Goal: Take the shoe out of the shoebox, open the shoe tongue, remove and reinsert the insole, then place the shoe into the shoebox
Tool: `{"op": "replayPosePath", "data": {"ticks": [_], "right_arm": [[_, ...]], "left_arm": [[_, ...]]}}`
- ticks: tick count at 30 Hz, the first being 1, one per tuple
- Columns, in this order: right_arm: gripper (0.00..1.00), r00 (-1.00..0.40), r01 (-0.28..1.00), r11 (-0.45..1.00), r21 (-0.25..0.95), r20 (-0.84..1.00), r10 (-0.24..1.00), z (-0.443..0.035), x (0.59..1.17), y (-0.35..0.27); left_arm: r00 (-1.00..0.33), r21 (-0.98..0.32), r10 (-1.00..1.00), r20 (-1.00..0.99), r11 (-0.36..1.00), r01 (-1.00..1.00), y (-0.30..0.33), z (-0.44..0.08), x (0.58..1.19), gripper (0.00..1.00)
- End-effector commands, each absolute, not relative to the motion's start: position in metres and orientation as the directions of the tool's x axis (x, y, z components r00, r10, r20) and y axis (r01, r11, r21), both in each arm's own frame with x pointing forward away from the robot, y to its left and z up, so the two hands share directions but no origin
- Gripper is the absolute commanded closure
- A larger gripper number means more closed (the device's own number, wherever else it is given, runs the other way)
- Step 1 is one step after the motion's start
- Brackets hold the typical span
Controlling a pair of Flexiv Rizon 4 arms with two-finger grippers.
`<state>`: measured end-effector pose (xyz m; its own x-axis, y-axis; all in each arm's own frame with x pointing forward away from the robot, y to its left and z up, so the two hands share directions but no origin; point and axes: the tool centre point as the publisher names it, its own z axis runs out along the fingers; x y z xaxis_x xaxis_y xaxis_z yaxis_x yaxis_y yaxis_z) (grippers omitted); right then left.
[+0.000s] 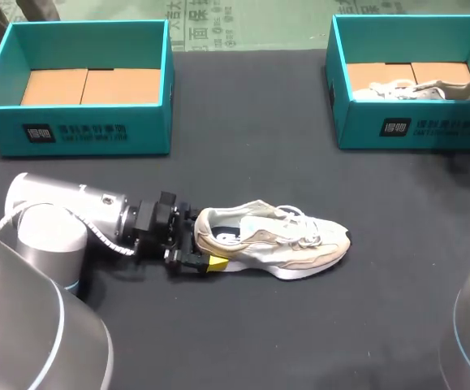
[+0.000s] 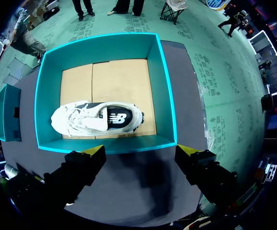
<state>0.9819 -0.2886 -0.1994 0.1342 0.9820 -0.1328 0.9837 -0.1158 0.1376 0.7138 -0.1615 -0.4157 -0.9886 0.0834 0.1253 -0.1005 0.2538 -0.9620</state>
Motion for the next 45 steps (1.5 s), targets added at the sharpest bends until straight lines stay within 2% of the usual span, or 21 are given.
{"op": "replayPosePath", "data": {"ticks": [1, 9, 10, 11, 12, 13, 14, 15, 16, 45], "right_arm": [[0.0, 0.135, 0.984, -0.116, 0.139, -0.133, 0.982, -0.1992, 0.9811, -0.2887], [0.0, 0.135, 0.984, -0.116, 0.139, -0.133, 0.982, -0.1992, 0.9811, -0.2887], [0.0, 0.135, 0.984, -0.116, 0.139, -0.133, 0.982, -0.1992, 0.9811, -0.2887], [0.0, 0.135, 0.984, -0.116, 0.139, -0.133, 0.982, -0.1992, 0.9811, -0.2887], [0.0, 0.135, 0.984, -0.116, 0.139, -0.133, 0.982, -0.1992, 0.9811, -0.2887], [0.0, 0.135, 0.984, -0.116, 0.139, -0.133, 0.982, -0.1992, 0.9811, -0.2887], [0.0, 0.135, 0.984, -0.116, 0.139, -0.133, 0.982, -0.1992, 0.9811, -0.2887], [0.0, 0.135, 0.984, -0.116, 0.139, -0.133, 0.982, -0.1992, 0.9811, -0.2887], [0.0, 0.135, 0.984, -0.116, 0.139, -0.133, 0.982, -0.1992, 0.9811, -0.2887], [0.0, 0.135, 0.984, -0.116, 0.139, -0.133, 0.982, -0.1992, 0.9811, -0.2887]], "left_arm": [[-0.989, -0.964, 0.076, 0.126, 0.246, -0.104, -0.1652, -0.4213, 0.7103, 0.0], [-0.99, -0.966, 0.066, 0.128, 0.234, -0.109, -0.1682, -0.4218, 0.7086, 0.0], [-0.99, -0.966, 0.065, 0.128, 0.233, -0.109, -0.1686, -0.4218, 0.7087, 0.07], [-0.99, -0.966, 0.065, 0.128, 0.232, -0.109, -0.1688, -0.4219, 0.7088, 0.15], [-0.99, -0.967, 0.065, 0.127, 0.232, -0.109, -0.169, -0.4219, 0.7089, 0.32], [-0.99, -0.967, 0.066, 0.127, 0.232, -0.109, -0.1692, -0.422, 0.7091, 0.54], [-0.99, -0.967, 0.067, 0.126, 0.232, -0.108, -0.1693, -0.422, 0.7092, 0.66], [-0.99, -0.967, 0.07, 0.125, 0.232, -0.106, -0.1693, -0.422, 0.7094, 0.91], [-0.99, -0.967, 0.071, 0.125, 0.233, -0.105, -0.1693, -0.422, 0.7095, 1.0], [-0.983, -0.961, 0.11, 0.149, 0.248, -0.118, -0.1639, -0.4227, 0.7179, 1.0]]}}
